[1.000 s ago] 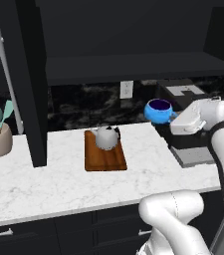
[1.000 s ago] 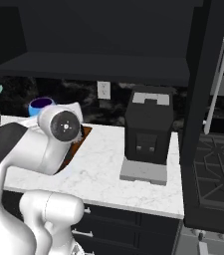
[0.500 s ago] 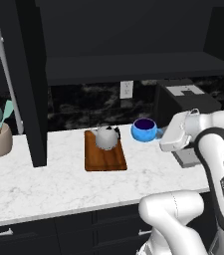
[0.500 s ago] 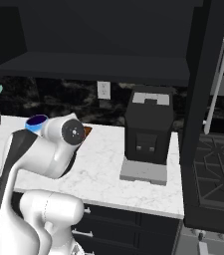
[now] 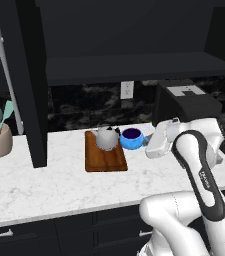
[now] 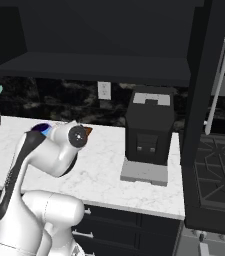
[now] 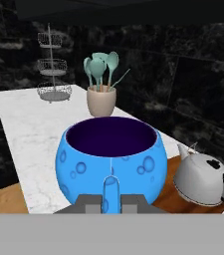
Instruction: Pick the kettle from the counter and place it on the tray. Then pick the mug from the cabinet and place it on the tray. Then close the cabinet doors.
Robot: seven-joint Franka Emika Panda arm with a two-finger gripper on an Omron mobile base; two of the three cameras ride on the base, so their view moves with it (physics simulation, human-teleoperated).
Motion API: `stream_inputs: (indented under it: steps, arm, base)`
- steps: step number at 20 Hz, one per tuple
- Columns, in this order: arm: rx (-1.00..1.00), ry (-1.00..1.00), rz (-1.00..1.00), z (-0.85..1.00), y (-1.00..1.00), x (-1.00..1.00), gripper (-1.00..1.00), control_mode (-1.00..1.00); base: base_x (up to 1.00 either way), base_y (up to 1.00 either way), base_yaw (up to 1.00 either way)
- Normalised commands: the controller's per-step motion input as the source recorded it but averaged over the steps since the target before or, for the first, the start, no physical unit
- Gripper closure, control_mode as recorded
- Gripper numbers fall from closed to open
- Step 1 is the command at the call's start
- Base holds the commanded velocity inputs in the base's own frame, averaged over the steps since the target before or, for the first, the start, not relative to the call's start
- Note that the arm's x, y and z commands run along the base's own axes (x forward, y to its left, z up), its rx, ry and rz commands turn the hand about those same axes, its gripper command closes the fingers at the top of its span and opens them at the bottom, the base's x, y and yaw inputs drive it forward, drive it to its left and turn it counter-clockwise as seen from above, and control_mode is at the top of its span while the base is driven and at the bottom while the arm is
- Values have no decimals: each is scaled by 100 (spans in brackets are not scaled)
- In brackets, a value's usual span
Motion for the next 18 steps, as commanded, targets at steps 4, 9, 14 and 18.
stream_inputs:
  steps: [4,9,14,18]
  arm:
    - [0,0,5,-45,13,46,100,-100]
    - [0,0,6,-39,10,41,100,-100]
    - [0,0,10,-37,3,33,100,-100]
    - [0,1,12,-37,2,34,100,-100]
  base:
    - [0,0,0]
    - [0,0,0]
    - [0,0,0]
    - [0,0,0]
